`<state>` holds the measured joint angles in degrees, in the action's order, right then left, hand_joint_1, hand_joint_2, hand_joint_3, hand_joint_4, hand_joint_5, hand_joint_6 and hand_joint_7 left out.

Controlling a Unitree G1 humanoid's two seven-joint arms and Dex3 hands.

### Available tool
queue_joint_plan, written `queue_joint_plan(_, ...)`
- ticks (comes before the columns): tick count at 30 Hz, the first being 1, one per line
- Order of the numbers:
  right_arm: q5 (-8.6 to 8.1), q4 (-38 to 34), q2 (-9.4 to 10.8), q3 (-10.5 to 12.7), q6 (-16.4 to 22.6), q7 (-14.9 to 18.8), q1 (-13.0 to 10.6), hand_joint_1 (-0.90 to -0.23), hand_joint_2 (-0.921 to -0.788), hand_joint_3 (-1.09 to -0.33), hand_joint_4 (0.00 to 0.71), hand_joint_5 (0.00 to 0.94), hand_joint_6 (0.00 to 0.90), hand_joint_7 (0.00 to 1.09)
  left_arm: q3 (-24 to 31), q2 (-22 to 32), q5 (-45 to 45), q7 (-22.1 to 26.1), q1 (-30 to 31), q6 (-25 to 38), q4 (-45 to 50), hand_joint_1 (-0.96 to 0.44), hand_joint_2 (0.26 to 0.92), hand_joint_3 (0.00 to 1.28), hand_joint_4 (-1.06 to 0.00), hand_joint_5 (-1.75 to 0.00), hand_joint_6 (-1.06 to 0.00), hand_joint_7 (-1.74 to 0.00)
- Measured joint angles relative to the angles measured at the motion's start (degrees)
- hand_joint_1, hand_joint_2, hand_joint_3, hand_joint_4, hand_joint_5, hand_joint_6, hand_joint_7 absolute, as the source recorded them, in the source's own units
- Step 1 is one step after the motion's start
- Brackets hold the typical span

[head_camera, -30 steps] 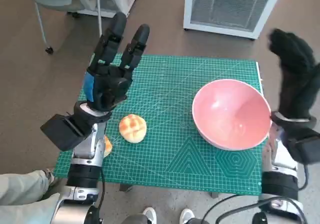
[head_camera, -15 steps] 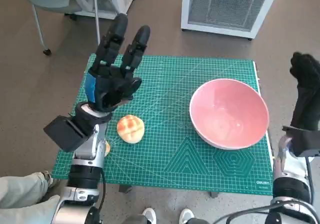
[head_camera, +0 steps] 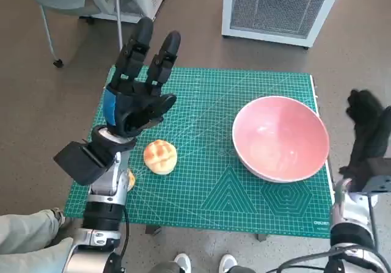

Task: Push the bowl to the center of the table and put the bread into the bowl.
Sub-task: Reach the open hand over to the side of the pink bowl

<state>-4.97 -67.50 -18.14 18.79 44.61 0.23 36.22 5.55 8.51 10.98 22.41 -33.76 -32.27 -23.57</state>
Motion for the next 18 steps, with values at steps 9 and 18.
queue_joint_plan(9,0.84,-2.1,4.6,-2.7,-3.7,0.0,0.1,-0.572,-0.921,-0.857,0.197,0.003,0.008,0.51,-0.1,0.2,-0.1,-0.2,0.3,0.6,0.3,-0.03,0.921,0.17,-0.22,0.00,-0.25,-0.01)
queue_joint_plan(18,-0.43,-2.3,8.0,-2.9,-6.2,3.5,1.6,-0.621,-0.921,-0.825,0.193,0.001,0.017,0.50,-0.1,0.7,-0.1,-0.2,0.5,1.5,1.5,-0.04,0.921,0.17,-0.22,0.00,-0.26,-0.01)
